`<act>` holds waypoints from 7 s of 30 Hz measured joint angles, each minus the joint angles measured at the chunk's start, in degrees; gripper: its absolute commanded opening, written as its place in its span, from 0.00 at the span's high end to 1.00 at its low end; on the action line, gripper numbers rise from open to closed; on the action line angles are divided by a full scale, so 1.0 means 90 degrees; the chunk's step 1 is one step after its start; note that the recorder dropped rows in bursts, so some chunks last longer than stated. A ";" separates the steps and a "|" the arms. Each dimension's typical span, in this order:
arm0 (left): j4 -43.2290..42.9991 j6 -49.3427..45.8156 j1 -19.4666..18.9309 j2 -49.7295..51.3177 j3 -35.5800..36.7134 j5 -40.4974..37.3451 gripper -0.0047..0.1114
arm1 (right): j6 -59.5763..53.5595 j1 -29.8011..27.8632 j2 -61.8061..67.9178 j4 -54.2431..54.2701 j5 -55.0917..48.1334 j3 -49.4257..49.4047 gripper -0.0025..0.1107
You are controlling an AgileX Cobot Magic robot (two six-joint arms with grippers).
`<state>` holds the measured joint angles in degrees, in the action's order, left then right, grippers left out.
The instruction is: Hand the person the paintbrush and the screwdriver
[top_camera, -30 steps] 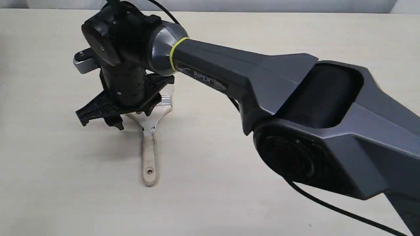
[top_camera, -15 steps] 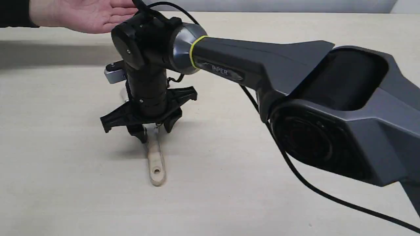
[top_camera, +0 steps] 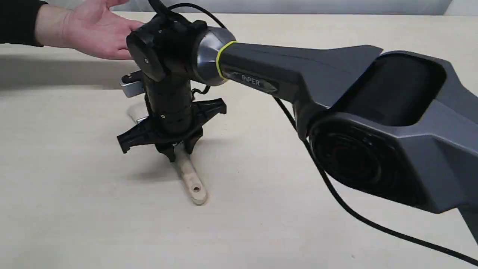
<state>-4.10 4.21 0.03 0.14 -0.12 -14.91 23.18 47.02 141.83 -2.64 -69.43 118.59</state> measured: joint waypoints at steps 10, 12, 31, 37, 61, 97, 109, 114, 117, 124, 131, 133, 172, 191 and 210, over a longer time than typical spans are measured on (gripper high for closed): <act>0.0000 0.0000 0.0000 0.0000 0.0000 0.0000 0.96 | -0.0302 0.0087 -0.0262 -0.0431 0.0160 0.0062 0.94; 0.0000 0.0000 0.0000 0.0000 0.0000 0.0000 0.96 | -0.0467 0.0218 -0.0522 -0.0431 0.0169 0.0239 0.94; 0.0000 0.0000 0.0000 0.0000 0.0000 0.0000 0.96 | -0.1468 0.0331 -0.1008 -0.0425 0.1487 0.1786 0.79; 0.0000 0.0000 0.0000 0.0000 0.0000 0.0000 0.96 | -0.1604 0.0169 -0.0545 -0.0379 0.1373 0.1772 0.53; 0.0000 0.0000 0.0000 0.0000 0.0000 0.0000 0.96 | -0.1909 0.0144 -0.4497 -0.1586 0.0138 0.1772 0.94; 0.0000 0.0000 0.0000 0.0000 0.0000 0.0000 0.96 | 0.4023 0.0071 -0.8965 -0.5585 0.2354 -0.7380 0.94; 0.0000 0.0000 0.0000 0.0000 0.0000 0.0000 0.96 | 0.7584 -0.2335 -1.0906 -0.8760 0.5675 -1.0225 0.94; 0.0000 0.0000 0.0000 0.0000 0.0000 0.0000 0.96 | 0.7619 -0.4034 -1.2096 -0.8732 0.6959 -1.1003 0.94; 0.0000 0.0000 0.0000 0.0000 0.0000 0.0000 0.96 | 0.7165 -0.4600 -1.2857 -0.8732 0.7714 -1.1399 0.94; 0.0000 0.0000 0.0000 0.0000 0.0000 0.0000 0.96 | 0.6804 -0.5378 -1.4502 -0.8760 0.8410 -1.2393 0.94; 0.0000 0.0000 0.0000 0.0000 0.0000 0.0000 0.96 | 0.6804 -0.5689 -1.5182 -0.8760 0.8557 -1.3140 0.94; 0.0000 0.0000 0.0000 0.0000 0.0000 0.0000 0.96 | 0.6804 -0.5704 -1.5195 -0.8760 0.8571 -1.3156 0.94; 0.0000 0.0000 0.0000 0.0000 0.0000 0.0000 0.96 | -0.2076 -0.5304 -1.5195 -0.0327 0.8273 -1.3156 0.94; 0.0000 0.0000 0.0000 0.0000 0.0000 0.0000 0.96 | -0.2161 -0.5293 -1.5195 -0.0310 0.8082 -1.3156 0.94; 0.0000 0.0000 0.0000 0.0000 0.0000 0.0000 0.96 | -0.2575 -0.5332 -1.5195 0.0026 0.7993 -1.3156 0.94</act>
<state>-4.10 4.21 0.03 0.14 -0.12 -14.91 0.00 -0.97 5.08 -2.41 2.51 0.18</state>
